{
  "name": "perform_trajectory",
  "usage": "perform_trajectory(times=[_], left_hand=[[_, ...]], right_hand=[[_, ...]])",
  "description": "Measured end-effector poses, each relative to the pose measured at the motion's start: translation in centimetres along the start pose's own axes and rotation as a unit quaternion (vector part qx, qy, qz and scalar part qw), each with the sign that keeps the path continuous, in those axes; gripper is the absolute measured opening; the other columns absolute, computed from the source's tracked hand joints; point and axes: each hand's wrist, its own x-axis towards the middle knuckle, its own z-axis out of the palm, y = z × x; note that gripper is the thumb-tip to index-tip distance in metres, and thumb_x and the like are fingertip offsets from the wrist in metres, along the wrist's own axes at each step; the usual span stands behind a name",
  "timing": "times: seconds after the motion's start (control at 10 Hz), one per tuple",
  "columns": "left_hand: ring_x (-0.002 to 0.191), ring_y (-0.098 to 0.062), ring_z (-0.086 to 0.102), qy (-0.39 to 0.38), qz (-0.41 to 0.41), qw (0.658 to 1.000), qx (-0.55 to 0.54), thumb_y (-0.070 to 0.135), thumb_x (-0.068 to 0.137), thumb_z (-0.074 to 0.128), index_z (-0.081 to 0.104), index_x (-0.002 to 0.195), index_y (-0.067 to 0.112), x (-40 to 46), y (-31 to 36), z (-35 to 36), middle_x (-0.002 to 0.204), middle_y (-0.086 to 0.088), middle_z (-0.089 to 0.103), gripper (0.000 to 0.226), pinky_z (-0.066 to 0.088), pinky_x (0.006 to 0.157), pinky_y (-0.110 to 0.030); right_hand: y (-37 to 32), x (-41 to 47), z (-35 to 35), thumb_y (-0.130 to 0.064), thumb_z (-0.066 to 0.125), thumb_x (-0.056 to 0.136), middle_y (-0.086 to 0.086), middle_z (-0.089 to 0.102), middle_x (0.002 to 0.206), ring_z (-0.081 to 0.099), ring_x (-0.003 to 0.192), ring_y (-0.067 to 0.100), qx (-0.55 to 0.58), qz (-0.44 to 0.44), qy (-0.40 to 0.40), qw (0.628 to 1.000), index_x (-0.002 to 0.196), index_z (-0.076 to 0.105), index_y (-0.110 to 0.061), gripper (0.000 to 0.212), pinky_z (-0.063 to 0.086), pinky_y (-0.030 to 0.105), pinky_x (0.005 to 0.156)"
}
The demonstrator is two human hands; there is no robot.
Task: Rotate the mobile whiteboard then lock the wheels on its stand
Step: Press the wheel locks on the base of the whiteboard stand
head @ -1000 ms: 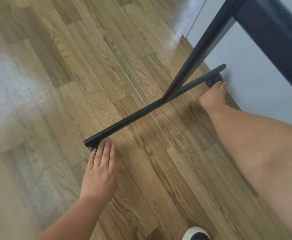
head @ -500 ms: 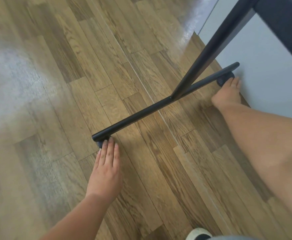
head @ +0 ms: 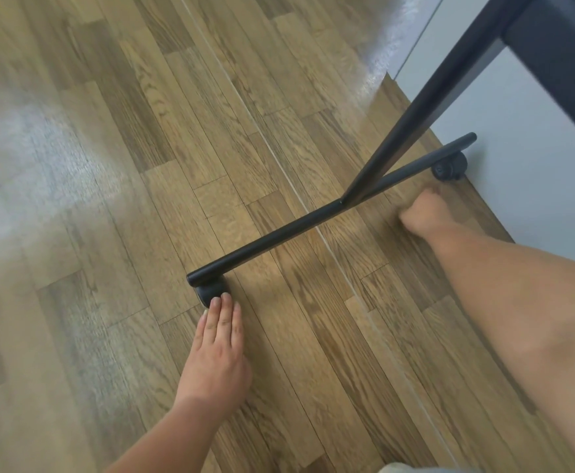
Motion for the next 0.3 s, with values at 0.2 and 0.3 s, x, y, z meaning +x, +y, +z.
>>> perform_trajectory(times=[0.2,0.3], left_hand=[[0.144,-0.035,-0.038,-0.006,0.056,0.998,0.016,0.031,0.098,0.016,-0.021,0.152,0.003,-0.5,-0.2,-1.4,0.157,-0.019,-0.04,0.071,-0.022,0.116,-0.048],[0.152,-0.029,-0.019,-0.001,0.096,0.994,-0.061,0.019,0.099,0.037,-0.005,0.159,0.015,-0.4,0.6,-4.9,0.166,-0.012,-0.021,0.073,-0.003,0.122,-0.044]], right_hand=[[-1.6,-2.4,-0.4,-0.025,0.063,0.096,0.024,0.001,0.166,0.001,0.152,0.039,-0.025,0.057,0.05,0.997,0.156,-0.003,0.004,0.094,0.019,0.049,0.121],[-4.0,-5.9,-1.2,-0.017,0.063,0.093,0.02,0.004,0.167,0.005,0.153,0.037,-0.024,0.093,0.059,0.994,0.158,0.001,-0.004,0.091,0.024,0.054,0.119]])
